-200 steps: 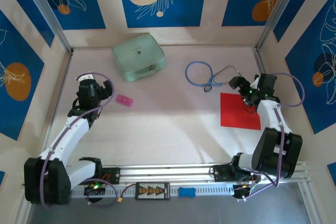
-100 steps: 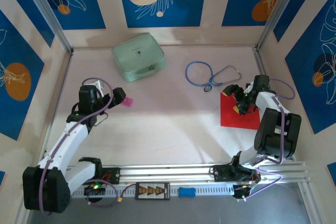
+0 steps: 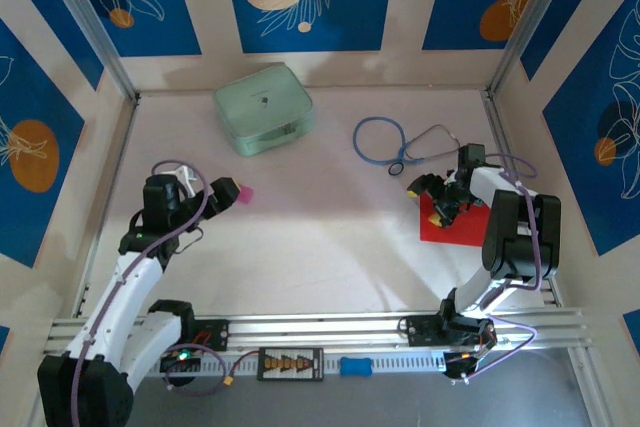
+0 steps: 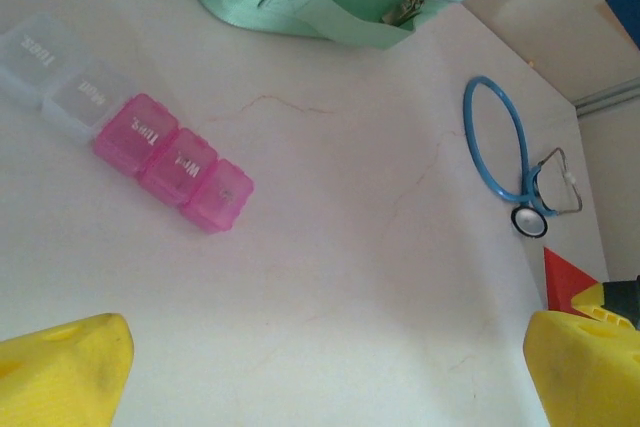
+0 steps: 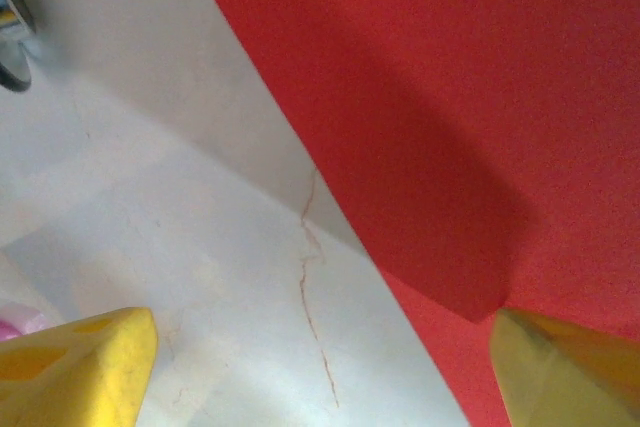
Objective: Fold a paper plane with a square sheet of paper (pick it up from the middle)
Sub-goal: Move the square sheet of paper to the bottom-center of the table.
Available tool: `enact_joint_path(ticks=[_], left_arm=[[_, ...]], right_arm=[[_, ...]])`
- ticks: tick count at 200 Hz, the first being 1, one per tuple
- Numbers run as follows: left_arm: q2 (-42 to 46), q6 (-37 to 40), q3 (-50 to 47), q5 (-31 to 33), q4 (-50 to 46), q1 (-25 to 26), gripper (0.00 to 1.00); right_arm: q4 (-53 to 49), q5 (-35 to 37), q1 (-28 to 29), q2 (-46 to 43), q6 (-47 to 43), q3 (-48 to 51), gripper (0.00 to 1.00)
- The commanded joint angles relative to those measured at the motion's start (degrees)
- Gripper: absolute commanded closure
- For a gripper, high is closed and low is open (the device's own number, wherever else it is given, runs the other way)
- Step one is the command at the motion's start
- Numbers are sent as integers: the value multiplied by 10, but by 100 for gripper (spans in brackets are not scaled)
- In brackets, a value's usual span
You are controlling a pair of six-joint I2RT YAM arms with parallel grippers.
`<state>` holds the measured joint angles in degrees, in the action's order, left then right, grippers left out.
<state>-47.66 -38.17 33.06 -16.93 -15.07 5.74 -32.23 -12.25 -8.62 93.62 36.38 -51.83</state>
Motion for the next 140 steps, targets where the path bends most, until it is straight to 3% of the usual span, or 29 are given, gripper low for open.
enact_joint_path(ticks=[1, 57, 77, 102, 140], left_arm=[[14, 12, 16, -4, -41, -4, 0], [23, 9, 14, -5, -53, -4, 0], [23, 10, 15, -11, -53, -4, 0], [24, 11, 16, -28, -49, -4, 0], [26, 5, 10, -74, -26, -4, 0]], right_arm=[[-19, -23, 24, -8, 39, 10, 14], [19, -41, 105, -61, 132, 61, 16], [9, 3, 114, -105, 140, 64, 16], [-3, 30, 60, -145, 70, 51, 14], [-14, 33, -51, -101, -13, 26, 14]])
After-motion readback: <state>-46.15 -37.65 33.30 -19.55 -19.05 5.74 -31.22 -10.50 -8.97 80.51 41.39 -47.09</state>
